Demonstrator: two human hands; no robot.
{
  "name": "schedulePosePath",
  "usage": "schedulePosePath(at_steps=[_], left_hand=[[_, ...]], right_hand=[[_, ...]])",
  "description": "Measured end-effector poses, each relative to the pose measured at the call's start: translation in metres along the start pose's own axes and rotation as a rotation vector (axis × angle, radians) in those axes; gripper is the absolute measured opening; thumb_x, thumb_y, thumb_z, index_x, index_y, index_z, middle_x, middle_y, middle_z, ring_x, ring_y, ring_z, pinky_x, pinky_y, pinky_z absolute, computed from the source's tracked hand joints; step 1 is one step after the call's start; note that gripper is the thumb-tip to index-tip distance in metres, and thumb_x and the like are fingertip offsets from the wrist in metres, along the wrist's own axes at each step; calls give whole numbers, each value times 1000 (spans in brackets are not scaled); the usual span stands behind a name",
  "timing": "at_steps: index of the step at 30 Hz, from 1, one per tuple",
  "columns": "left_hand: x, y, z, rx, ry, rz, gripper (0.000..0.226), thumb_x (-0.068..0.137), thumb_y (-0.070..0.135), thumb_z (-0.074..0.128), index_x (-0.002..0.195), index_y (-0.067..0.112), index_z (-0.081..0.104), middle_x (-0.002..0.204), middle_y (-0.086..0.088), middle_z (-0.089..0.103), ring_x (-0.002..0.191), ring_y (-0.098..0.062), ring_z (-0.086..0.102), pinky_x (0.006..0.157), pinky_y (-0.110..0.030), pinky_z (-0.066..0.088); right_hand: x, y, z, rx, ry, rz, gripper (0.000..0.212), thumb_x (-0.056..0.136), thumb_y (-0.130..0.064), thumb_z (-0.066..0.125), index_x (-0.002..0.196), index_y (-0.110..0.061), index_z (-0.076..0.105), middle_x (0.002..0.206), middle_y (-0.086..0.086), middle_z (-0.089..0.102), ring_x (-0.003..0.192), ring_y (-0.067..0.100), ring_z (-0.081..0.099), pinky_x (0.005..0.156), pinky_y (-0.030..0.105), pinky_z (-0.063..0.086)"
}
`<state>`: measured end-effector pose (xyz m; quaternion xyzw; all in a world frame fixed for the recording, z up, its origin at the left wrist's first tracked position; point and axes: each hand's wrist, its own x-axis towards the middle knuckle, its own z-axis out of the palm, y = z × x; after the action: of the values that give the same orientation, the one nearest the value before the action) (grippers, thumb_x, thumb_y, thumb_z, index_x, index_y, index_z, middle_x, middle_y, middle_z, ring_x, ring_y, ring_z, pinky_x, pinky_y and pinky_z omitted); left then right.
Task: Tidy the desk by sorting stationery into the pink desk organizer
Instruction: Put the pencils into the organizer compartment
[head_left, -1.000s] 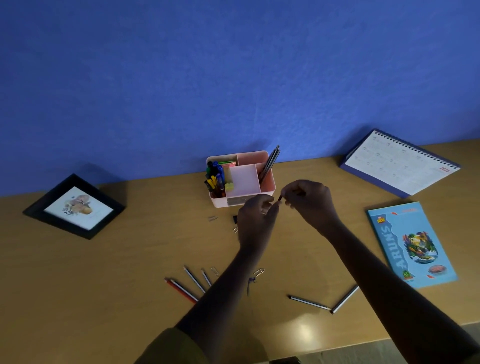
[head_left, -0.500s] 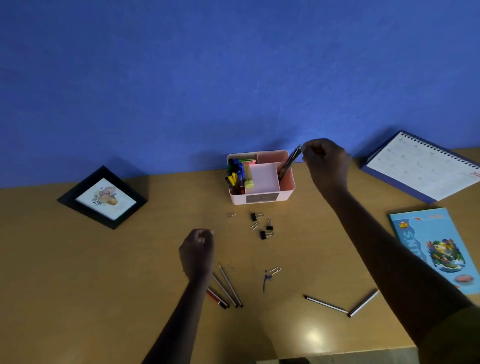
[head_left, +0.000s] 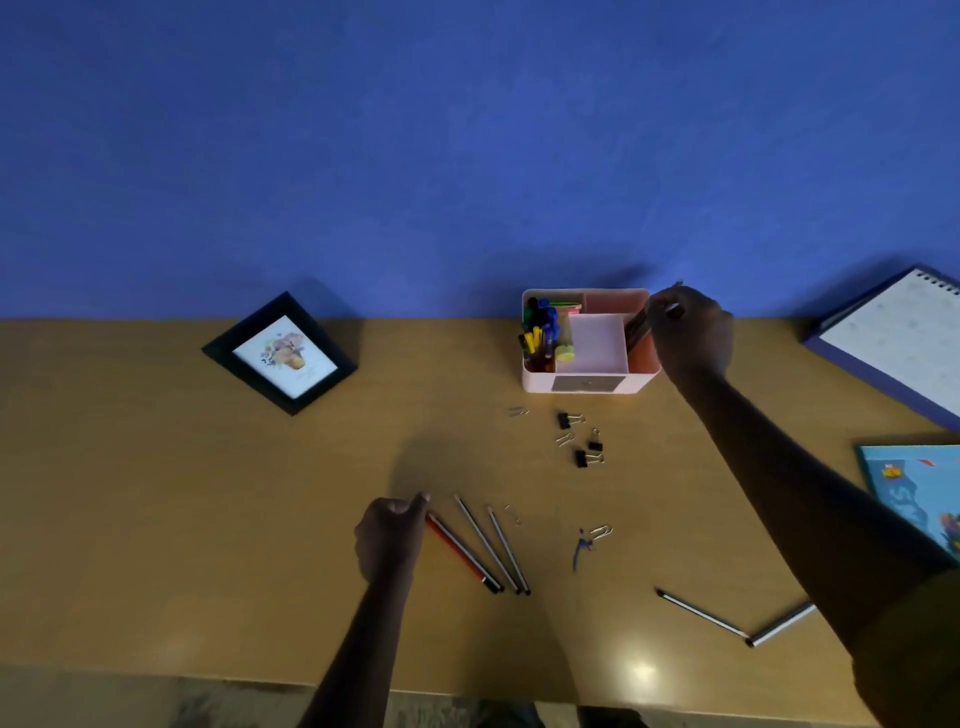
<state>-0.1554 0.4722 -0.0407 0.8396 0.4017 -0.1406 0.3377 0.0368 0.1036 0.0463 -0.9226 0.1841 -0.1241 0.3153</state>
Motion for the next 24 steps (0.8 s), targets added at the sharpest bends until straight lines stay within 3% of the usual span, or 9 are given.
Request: schedulePosePath(at_steps=[2,5,6,10,15,19,24], left_hand=[[-3,-4,0,2,-9,-12,42,92,53,77,109,15,83,108,-9,82,103,-34,75,81,-36,54],[-5,-7,2,-45,-36,-31,38,90,52,78,89,15,83,86,-10,81,85,-36,77,81,-39,63],[-5,-8,3,-72,-41,-32,37,89,50,80,84,14,82,81,-10,80,80,-36,77,77,-47,65],[-5,-5,5,-133,-52,-65,31,84,44,86,82,13,83,83,-12,81,81,-37,79,78,-50,67],[-1,-5,7,-186,-56,-120,34,81,34,87,56,16,74,55,-6,73,61,-29,77,74,-50,68],[2,-3,7,-186,-66,-142,31,81,29,84,55,17,73,53,-3,72,55,-27,76,71,-49,68],[5,-3,7,-246,-66,-102,28,84,26,83,59,17,74,55,0,73,57,-25,77,72,-50,69]], right_hand=[[-1,-2,1,-35,10,-11,25,106,-27,59,114,-14,79,109,8,81,90,27,77,74,42,64],[-1,-5,3,-71,23,-49,26,107,-25,57,121,-16,78,113,10,81,93,30,77,74,44,64],[-1,-6,2,-68,22,-49,28,107,-25,58,126,-16,76,116,10,80,94,29,78,75,45,65],[-6,-7,4,-54,45,-62,31,106,-27,59,131,-17,73,120,9,80,97,27,78,78,45,65],[-30,-10,4,7,81,-131,26,106,-25,57,117,-14,78,103,10,82,83,28,76,67,43,63],[-64,-15,4,112,39,-170,23,107,-26,59,114,-14,78,99,7,81,77,19,73,60,35,61],[-115,-20,14,238,-99,-173,14,105,-23,67,112,-18,78,81,-3,76,59,4,68,54,29,59]])
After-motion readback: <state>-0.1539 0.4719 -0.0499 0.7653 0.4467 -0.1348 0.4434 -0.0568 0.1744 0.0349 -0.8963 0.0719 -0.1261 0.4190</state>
